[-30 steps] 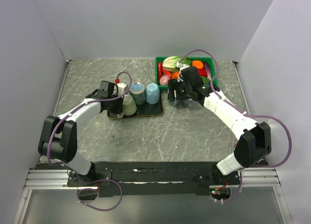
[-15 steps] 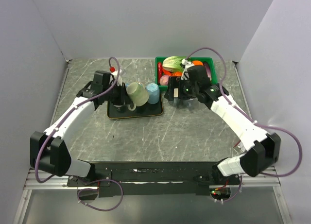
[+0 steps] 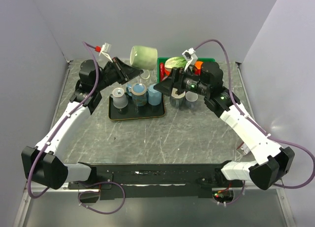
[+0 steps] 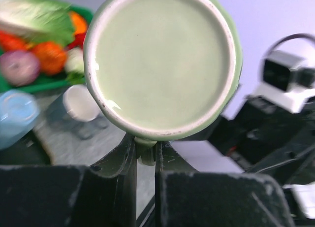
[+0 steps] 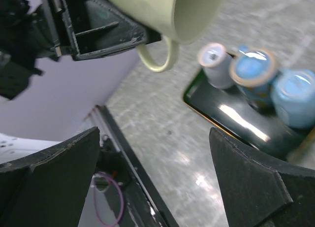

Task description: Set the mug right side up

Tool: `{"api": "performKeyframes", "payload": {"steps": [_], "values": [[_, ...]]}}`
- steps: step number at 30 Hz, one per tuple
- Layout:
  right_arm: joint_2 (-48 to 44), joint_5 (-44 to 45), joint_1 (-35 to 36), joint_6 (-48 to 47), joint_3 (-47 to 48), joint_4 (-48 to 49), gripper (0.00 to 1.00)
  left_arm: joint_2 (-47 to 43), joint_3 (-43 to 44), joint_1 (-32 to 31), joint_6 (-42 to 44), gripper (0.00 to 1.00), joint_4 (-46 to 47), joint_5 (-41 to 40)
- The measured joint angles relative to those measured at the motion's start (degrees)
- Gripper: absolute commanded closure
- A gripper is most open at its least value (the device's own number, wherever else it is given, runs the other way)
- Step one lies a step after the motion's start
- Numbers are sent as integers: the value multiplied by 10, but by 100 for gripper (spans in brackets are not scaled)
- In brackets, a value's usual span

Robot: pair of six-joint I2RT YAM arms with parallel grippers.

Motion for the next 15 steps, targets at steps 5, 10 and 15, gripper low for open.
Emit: {"api": "performKeyframes", "payload": {"steps": [5,10,15], "values": [[25,-26,5,28,11,65,3,-1,0,-3,-68,99,82,20],[41,-20,7,45,16,125,8,-1,0,-5,-107,99,118,34],[55,-20,10,70,25,181,15,-2,0,-7,-132,99,151,44]]}}
